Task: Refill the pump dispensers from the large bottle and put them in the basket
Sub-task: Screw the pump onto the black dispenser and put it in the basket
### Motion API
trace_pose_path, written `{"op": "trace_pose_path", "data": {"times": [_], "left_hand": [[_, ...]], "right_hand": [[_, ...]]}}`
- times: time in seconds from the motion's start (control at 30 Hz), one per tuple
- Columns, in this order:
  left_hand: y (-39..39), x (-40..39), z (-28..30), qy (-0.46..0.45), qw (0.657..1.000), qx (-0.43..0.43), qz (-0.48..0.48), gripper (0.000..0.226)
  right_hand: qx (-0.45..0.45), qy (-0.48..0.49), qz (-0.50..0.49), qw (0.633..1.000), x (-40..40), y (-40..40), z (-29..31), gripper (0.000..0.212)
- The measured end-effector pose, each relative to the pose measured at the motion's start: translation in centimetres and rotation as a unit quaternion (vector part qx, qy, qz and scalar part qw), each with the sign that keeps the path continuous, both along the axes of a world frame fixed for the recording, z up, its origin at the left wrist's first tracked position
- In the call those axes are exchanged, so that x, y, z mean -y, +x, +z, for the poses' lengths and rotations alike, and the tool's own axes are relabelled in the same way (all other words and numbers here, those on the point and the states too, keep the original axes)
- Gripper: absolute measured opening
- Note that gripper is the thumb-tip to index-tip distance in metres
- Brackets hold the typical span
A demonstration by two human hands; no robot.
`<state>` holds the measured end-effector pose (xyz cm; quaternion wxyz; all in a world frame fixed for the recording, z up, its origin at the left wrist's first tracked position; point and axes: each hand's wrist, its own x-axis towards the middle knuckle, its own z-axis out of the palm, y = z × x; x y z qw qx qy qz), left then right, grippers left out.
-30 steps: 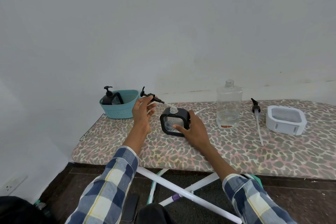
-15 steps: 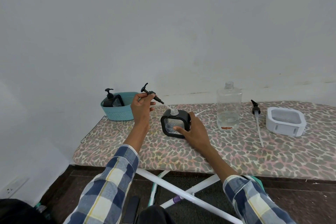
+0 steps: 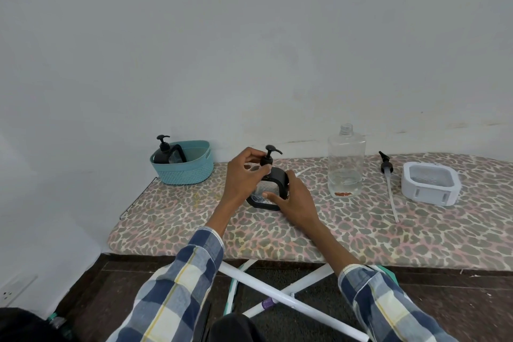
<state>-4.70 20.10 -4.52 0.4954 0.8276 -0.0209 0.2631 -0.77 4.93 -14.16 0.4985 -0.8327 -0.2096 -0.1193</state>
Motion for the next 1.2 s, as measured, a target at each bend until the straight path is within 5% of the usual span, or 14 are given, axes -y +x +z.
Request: {"op": "trace_pose_path", "data": {"times": [0.43,0.67,0.83,1.2], "left_hand": [[0.2,0.3,-2.5,-0.058,0.998,0.006,0.015,0.032],[0.1,0.4,-3.0,-0.093,0.995,-0.023,-0.021,0.011],[0.0,0.6,-2.9,-0.141,0.989,-0.034,-0.027,0.024],[1.1,0.9,-3.9,-0.076,0.997,-0.006,0.024,0.028]], "right_hand": [[0.013,-0.003,-0.003,1.0,0.0,0.1,-0.3,0.05],[0.018,-0.005,-0.003,1.0,0.0,-0.3,0.1,0.051],[0.011,-0.007,-0.003,1.0,0.0,-0.6,0.4,0.054],[0.025,0.017,0.024,0.999,0.0,-0.9,0.4,0.061]]}}
